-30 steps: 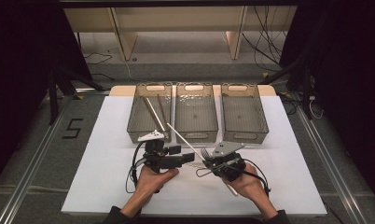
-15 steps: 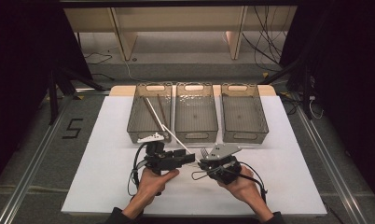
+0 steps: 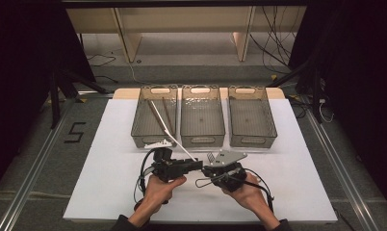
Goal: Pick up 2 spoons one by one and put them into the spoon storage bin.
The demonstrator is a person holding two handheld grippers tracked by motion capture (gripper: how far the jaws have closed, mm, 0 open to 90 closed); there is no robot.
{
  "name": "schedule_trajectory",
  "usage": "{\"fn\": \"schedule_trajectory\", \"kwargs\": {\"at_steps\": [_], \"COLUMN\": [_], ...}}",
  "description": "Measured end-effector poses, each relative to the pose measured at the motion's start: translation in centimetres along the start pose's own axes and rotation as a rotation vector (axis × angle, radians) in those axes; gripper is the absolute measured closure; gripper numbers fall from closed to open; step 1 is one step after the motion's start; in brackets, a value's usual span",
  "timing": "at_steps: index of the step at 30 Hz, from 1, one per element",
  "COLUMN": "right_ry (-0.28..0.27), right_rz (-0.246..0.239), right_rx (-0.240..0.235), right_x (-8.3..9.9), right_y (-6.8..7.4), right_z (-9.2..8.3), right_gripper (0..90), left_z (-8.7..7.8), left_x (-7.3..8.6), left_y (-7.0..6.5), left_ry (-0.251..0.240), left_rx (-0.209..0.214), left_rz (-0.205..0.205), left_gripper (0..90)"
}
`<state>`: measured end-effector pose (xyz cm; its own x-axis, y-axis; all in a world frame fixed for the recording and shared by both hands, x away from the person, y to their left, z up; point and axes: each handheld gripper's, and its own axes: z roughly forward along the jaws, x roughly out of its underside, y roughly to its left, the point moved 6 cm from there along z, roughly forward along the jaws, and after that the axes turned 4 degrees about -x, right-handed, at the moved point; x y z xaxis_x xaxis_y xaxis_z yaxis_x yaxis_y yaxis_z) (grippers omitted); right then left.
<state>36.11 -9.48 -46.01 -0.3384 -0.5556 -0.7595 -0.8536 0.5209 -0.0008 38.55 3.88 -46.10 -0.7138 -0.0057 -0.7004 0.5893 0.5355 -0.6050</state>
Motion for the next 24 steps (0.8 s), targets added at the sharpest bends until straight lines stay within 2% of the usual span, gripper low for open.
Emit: {"fn": "schedule_trajectory", "kwargs": {"at_steps": [13,18,24], "right_ry": [-0.015,-0.018,-0.027], "right_rz": [-0.006,-0.006,-0.004], "right_rx": [-0.01,-0.015,-0.023], "right_x": [-0.12,-0.09,-0.15], "right_y": [0.24,0.25,0.25], "right_z": [-0.03,0.02,-0.1], "right_gripper": [84.9,84.7,82.5], "left_z": [-0.1,-0.14,-0.37], "left_x": [0.01,-0.02,-0.22], "left_y": [0.12,-0.01,-0.22], "left_ry": [-0.012,-0.015,-0.012], "left_rx": [0.019,0.05,0.046], "left_rz": [-0.006,-0.031,-0.014], "left_gripper": [77.8,82.3,84.0]}}
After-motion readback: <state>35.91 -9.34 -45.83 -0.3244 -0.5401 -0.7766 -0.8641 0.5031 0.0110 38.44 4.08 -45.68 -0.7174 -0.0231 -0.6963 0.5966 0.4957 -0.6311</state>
